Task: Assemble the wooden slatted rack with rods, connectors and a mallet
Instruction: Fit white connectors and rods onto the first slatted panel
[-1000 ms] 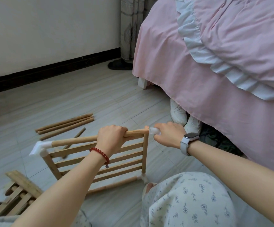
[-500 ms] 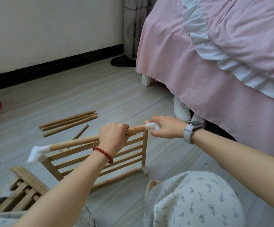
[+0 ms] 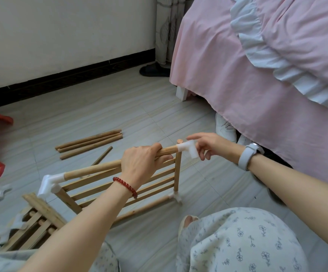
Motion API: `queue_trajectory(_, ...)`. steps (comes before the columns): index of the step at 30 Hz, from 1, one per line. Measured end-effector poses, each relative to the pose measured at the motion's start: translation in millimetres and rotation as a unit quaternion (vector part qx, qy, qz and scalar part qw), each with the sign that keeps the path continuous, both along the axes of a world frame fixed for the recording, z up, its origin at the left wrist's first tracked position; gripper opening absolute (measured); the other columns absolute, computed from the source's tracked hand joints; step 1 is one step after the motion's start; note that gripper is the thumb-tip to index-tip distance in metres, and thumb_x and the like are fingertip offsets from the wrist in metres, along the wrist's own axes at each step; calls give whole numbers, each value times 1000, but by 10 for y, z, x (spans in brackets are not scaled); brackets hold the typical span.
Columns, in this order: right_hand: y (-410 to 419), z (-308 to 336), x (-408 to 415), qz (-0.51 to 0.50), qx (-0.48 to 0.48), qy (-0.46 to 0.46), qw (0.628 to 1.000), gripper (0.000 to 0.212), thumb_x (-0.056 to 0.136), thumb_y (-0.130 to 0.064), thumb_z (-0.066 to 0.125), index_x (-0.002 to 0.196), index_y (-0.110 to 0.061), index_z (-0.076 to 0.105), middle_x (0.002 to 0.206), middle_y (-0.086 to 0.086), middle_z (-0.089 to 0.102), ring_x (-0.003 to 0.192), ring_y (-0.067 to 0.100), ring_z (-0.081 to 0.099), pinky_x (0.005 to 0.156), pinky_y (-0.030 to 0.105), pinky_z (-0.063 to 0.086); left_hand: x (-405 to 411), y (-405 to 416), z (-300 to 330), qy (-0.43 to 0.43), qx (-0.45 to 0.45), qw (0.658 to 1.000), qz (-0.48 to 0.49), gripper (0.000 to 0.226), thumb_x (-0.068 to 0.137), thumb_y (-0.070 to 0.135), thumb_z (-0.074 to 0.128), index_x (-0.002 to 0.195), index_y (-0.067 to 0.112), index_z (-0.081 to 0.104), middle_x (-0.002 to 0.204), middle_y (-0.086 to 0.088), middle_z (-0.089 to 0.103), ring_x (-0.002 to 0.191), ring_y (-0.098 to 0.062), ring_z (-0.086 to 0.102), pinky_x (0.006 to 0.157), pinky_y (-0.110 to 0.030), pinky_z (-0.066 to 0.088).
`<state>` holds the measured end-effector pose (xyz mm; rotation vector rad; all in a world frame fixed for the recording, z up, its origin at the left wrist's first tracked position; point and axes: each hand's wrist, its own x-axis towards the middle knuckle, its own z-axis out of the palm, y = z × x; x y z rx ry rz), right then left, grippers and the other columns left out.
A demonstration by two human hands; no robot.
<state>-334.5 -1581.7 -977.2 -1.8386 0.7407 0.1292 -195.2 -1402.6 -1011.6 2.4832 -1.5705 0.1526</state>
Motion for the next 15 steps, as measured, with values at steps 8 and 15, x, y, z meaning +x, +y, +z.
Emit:
queue_trajectory(8, -38, -338, 19, -8, 178, -27, 984, 45, 96, -4, 38, 138, -20, 46, 132, 9, 50, 100, 23, 53, 73, 28, 49, 1, 11, 76, 49, 56, 997, -5, 37, 93, 59, 36, 96, 26, 52, 66, 11, 49, 58, -8, 50, 50, -20, 38)
queue_trajectory(15, 38, -435, 34, -52, 274, -73, 958, 43, 101, -43, 24, 119, -23, 58, 130, 3, 54, 114, 19, 54, 85, 35, 47, -257, -270, 156, 49, 69, 990, -113, 49, 93, 58, 34, 128, 25, 42, 103, 7, 60, 84, -15, 62, 66, -29, 52)
